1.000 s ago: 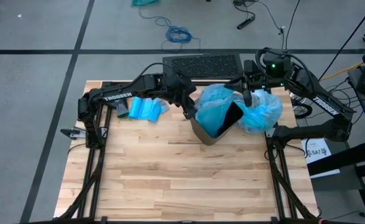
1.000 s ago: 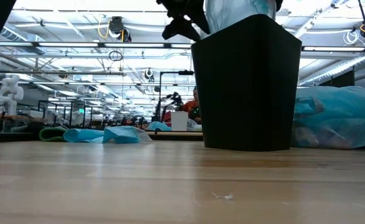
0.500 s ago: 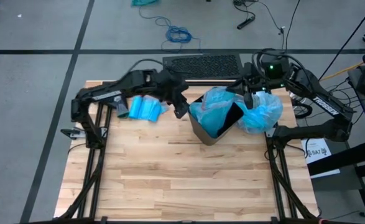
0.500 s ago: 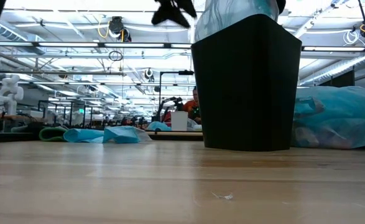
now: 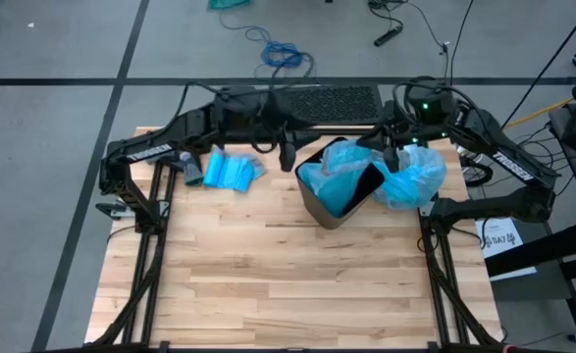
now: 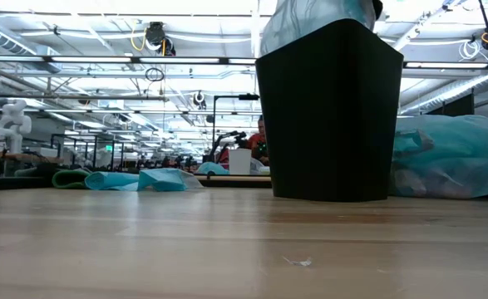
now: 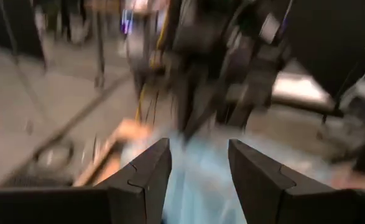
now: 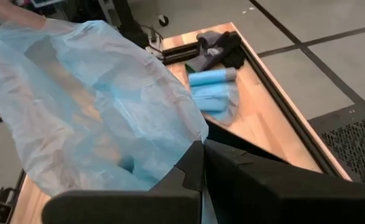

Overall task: Place trash/remove bag and relplace
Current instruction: Put the blue trash bag into the trash bin

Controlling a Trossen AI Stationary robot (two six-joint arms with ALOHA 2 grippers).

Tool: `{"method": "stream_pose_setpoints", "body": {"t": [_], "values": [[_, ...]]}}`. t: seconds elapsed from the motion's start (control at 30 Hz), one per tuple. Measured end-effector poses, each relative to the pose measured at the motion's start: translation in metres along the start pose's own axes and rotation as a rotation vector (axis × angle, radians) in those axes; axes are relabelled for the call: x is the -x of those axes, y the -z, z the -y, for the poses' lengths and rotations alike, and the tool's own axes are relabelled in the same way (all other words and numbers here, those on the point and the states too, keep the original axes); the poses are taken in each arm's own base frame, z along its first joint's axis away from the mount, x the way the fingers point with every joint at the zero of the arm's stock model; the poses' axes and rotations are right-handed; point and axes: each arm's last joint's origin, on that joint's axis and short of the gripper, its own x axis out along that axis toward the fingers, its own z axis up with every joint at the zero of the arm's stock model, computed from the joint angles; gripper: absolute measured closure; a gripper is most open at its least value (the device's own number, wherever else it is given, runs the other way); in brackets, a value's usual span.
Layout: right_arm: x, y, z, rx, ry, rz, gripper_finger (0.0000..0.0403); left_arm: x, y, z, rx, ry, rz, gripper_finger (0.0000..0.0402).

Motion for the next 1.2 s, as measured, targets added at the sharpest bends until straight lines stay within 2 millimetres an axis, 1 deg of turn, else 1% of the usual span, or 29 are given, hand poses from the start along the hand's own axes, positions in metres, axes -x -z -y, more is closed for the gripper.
{"method": "stream_pose_setpoints", "body": {"t": [0.07,0.17,0.27,0.4,0.57,0.67,0.73,0.83,0.9,0.97,1.1,1.2], "values": [[-0.005,-0.003,0.002,-0.009,-0.001,0.018,0.0403,0.001,-0.009,-0.001,-0.027,0.021,0.094,0.0237],[-0.013,-0.013,0.004,0.000,-0.005,0.086,0.0403,0.002,-0.016,-0.005,-0.061,0.063,0.153,0.0237],[-0.022,-0.026,0.006,0.019,-0.011,0.187,0.0403,0.002,-0.016,-0.013,-0.056,0.071,0.151,0.0237],[-0.035,-0.039,0.009,0.020,-0.026,0.289,0.0403,0.002,-0.016,-0.019,-0.056,0.146,0.139,0.0237],[-0.062,-0.043,0.016,-0.010,-0.041,0.281,0.0403,0.003,-0.012,-0.019,-0.052,0.214,0.095,0.0237],[-0.079,-0.045,0.023,-0.036,-0.017,0.288,0.0403,0.003,-0.011,-0.018,-0.054,0.269,0.084,0.0237],[-0.087,-0.047,0.026,-0.050,-0.005,0.304,0.0403,0.003,-0.006,-0.019,-0.040,0.262,0.030,0.0237],[-0.091,-0.049,0.028,-0.064,-0.006,0.326,0.0403,-0.003,0.010,-0.028,0.001,0.232,-0.114,0.0239],[-0.090,-0.052,0.028,-0.066,-0.008,0.326,0.0403,-0.006,0.022,-0.033,0.026,0.206,-0.211,0.0248],[-0.088,-0.054,0.027,-0.065,-0.010,0.328,0.0403,-0.007,0.027,-0.039,0.035,0.173,-0.251,0.0268],[-0.083,-0.055,0.024,-0.063,-0.013,0.328,0.0403,-0.005,0.026,-0.045,0.011,0.164,-0.255,0.0323],[-0.080,-0.050,0.022,-0.114,-0.019,0.275,0.0395,-0.005,0.027,-0.044,-0.006,0.181,-0.261,0.0361]]}}
